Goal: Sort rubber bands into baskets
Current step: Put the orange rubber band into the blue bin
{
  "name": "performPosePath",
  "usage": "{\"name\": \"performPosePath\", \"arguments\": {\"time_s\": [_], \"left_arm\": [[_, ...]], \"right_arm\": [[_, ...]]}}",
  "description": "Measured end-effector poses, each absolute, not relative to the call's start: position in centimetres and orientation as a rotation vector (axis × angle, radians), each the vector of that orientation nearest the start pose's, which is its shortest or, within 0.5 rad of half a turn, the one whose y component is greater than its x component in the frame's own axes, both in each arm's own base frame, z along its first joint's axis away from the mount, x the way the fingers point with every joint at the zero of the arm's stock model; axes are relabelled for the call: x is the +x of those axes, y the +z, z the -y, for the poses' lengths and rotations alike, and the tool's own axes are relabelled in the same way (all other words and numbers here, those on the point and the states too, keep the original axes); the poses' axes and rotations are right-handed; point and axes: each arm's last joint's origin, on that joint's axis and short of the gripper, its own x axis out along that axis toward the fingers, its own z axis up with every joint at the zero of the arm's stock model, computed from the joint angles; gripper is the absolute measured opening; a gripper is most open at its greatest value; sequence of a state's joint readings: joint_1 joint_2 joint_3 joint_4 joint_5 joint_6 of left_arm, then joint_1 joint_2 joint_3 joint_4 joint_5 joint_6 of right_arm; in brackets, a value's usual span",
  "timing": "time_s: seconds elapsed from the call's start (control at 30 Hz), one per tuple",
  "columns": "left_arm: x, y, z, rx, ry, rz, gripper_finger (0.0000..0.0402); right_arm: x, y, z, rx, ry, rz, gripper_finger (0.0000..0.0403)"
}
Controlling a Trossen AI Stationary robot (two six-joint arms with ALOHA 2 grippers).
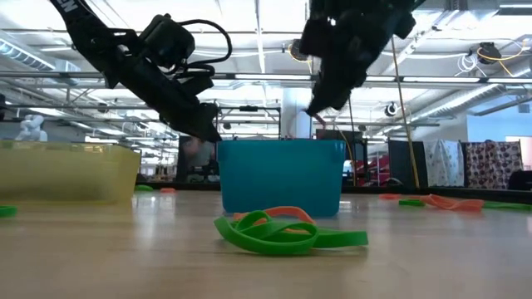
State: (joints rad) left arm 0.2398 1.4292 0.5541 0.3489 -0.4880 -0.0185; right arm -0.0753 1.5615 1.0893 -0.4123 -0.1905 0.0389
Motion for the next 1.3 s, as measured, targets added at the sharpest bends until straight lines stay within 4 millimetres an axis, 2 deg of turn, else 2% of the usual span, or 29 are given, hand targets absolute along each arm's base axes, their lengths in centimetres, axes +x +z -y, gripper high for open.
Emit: {"name": "performPosePath", "arguments": {"time_s": [0.17, 0.33, 0.5, 0.7, 0.93, 1.07, 1.2, 1.3], "left_arm": [[25.6, 16.8, -7.6, 0.044, 0.695, -0.527, 0.0157], [25.6, 16.8, -7.6, 0.043, 0.694, -0.527, 0.0157], [25.6, 16.8, -7.6, 0.044, 0.694, -0.527, 0.0157], [25.6, 16.8, -7.6, 0.045, 0.692, -0.527, 0.0157], [25.6, 16.8, -7.5, 0.046, 0.692, -0.527, 0.0157], [25.6, 16.8, -7.5, 0.050, 0.689, -0.528, 0.0157], [25.7, 16.9, -7.5, 0.063, 0.685, -0.523, 0.0157], [25.7, 16.9, -7.5, 0.072, 0.683, -0.526, 0.0157]], "right_arm": [[33.6, 23.2, -0.3, 0.091, 0.167, -0.808, 0.0000], [34.4, 21.4, -1.7, 0.072, 0.205, -0.854, 0.0000], [34.7, 19.9, -2.0, 0.067, 0.202, -0.911, 0.0017], [34.6, 20.0, -1.9, 0.068, 0.200, -0.913, 0.0060], [33.7, 21.4, -1.7, 0.107, 0.183, -0.914, 0.0103], [31.9, 22.2, -1.9, 0.209, 0.140, -1.014, 0.0109], [30.3, 22.2, -3.1, 0.362, 0.122, -1.175, 0.0107], [29.5, 21.8, -4.7, 0.404, 0.111, -1.266, 0.0105]]}}
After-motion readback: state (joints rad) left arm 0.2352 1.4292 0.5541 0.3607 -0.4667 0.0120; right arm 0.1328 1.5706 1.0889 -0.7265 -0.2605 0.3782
